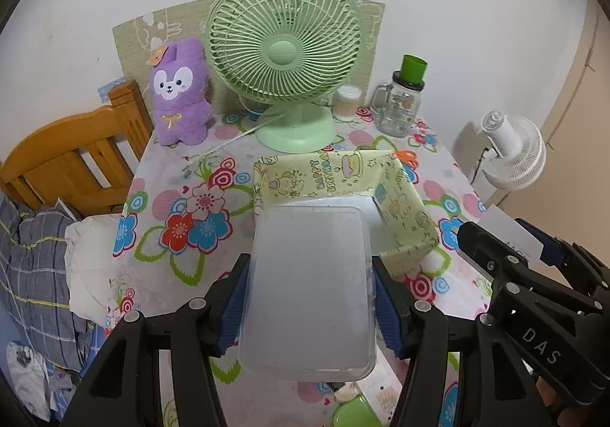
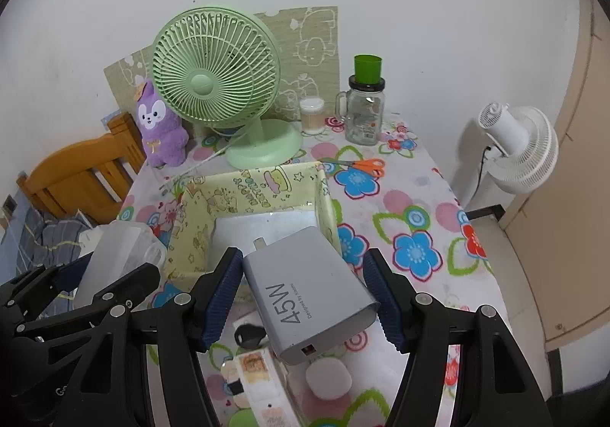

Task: Organize rigid objects
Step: 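Lift and carry container with left tool while right tool carries charger over box, then lower container into fabric box and open left gripper while right releases charger inside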

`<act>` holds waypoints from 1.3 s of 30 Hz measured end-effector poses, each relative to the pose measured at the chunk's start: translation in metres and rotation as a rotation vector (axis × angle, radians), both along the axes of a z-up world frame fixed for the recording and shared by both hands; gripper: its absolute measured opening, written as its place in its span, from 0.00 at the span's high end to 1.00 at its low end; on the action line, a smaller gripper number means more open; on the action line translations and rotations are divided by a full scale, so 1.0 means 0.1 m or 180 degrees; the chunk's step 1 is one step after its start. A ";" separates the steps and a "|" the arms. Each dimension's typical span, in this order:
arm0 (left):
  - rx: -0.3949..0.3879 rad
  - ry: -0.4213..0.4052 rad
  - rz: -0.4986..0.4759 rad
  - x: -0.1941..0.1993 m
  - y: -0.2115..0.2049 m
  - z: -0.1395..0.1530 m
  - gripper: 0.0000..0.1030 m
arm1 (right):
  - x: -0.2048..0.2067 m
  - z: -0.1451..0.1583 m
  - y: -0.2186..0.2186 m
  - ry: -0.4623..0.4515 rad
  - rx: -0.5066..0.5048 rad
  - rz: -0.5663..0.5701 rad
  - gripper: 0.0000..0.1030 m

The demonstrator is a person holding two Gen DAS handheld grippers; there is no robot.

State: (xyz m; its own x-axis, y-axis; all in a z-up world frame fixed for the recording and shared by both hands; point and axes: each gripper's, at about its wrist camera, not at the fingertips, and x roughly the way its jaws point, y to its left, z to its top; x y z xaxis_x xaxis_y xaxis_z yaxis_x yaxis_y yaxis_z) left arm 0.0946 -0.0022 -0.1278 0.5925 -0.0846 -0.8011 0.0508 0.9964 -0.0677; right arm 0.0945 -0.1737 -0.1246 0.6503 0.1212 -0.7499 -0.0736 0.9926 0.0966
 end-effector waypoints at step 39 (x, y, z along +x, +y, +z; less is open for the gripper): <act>0.0038 0.0509 0.0224 1.13 -0.12 -0.86 0.41 | 1.52 -0.77 0.21 0.0348 0.0162 0.0389 0.34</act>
State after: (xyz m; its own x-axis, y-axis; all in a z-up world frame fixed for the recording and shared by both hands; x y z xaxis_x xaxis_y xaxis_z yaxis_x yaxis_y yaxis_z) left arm 0.2075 -0.0147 -0.2142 0.4615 -0.0374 -0.8864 -0.0296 0.9979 -0.0575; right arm 0.2461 -0.1526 -0.2017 0.5433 0.2339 -0.8063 -0.1797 0.9705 0.1605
